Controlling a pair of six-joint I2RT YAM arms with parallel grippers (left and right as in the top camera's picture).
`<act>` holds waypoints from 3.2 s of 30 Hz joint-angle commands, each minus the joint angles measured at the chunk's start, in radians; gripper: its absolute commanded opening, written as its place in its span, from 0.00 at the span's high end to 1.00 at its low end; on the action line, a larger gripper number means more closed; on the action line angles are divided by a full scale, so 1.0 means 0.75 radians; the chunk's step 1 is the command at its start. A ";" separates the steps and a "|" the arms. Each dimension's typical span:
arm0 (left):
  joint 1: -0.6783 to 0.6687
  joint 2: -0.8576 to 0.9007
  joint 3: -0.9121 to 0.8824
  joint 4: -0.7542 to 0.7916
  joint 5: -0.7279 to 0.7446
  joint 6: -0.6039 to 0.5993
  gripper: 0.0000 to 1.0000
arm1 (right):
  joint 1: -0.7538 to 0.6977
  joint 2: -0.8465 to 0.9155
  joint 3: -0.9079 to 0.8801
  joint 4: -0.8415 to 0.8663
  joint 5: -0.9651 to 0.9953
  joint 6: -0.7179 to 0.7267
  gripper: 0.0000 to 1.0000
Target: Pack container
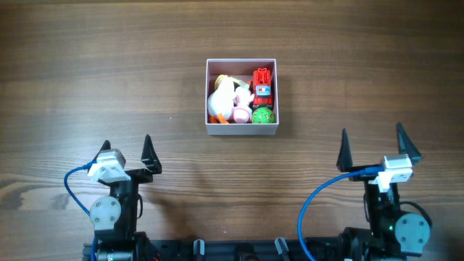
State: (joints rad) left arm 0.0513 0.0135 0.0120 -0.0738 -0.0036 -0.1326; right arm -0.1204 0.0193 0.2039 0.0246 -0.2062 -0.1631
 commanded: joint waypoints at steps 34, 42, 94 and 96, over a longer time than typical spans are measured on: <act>-0.010 -0.014 -0.009 0.004 -0.017 0.027 0.00 | 0.047 -0.021 -0.265 -0.008 -0.027 0.007 0.00; -0.010 -0.014 -0.009 0.004 -0.017 0.027 0.00 | 0.047 -0.021 -0.265 -0.009 -0.027 0.008 0.00; -0.010 -0.014 -0.009 0.004 -0.017 0.027 0.00 | 0.047 -0.012 -0.265 -0.008 -0.027 0.008 0.00; -0.010 -0.014 -0.009 0.004 -0.017 0.027 0.00 | 0.047 -0.012 -0.265 -0.008 -0.027 0.008 0.00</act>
State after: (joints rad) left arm 0.0513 0.0135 0.0120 -0.0738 -0.0032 -0.1326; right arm -0.0902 0.0193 0.0063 0.0154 -0.2100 -0.1730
